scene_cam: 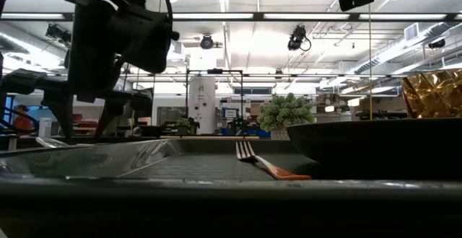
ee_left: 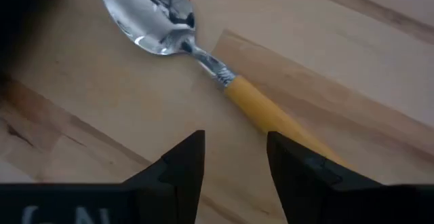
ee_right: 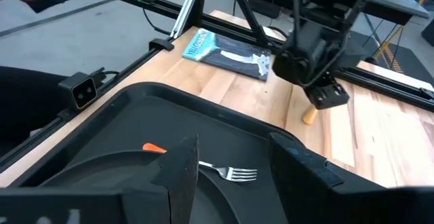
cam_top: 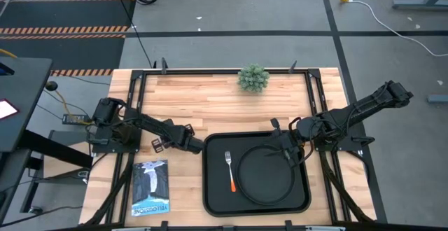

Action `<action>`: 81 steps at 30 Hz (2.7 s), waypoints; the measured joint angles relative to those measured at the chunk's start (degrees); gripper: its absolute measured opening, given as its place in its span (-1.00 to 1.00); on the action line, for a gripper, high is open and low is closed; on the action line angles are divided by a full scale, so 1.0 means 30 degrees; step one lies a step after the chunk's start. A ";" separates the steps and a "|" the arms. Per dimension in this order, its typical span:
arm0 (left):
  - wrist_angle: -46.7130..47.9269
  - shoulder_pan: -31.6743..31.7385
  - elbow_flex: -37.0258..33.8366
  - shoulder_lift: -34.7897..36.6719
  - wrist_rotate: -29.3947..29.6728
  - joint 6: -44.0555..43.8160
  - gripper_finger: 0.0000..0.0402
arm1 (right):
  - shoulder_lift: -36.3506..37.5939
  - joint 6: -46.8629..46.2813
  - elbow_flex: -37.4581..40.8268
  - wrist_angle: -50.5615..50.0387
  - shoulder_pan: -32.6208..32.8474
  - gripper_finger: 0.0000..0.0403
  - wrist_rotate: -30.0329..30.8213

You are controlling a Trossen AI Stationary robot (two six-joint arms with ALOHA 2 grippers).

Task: Pick and place plate/cup/fork/spoon on tray
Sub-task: Put the orange spoon on the black tray to the left of the orange fork

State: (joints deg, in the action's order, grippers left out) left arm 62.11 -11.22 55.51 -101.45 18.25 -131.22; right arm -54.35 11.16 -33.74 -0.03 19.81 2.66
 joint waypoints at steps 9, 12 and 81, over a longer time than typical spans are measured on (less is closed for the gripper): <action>-0.0092 0.1342 0.0000 0.0000 -0.0057 0.0173 -0.16 | -0.0007 -0.0163 0.0000 0.0148 0.0246 -0.09 -0.1279; -0.0121 0.1680 -0.0001 0.0000 -0.0243 0.0221 -0.16 | -0.0007 -0.0160 0.0000 0.0155 0.0555 -0.09 -0.1305; -0.1937 0.1886 -0.0678 0.2780 -0.0602 1.9526 -0.02 | -0.0014 -0.0160 0.0000 0.1041 0.1333 -0.09 -0.1714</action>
State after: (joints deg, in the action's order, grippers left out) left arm 56.30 -5.56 53.47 -93.11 16.44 -72.64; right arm -54.39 10.68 -33.74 3.09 23.81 -2.48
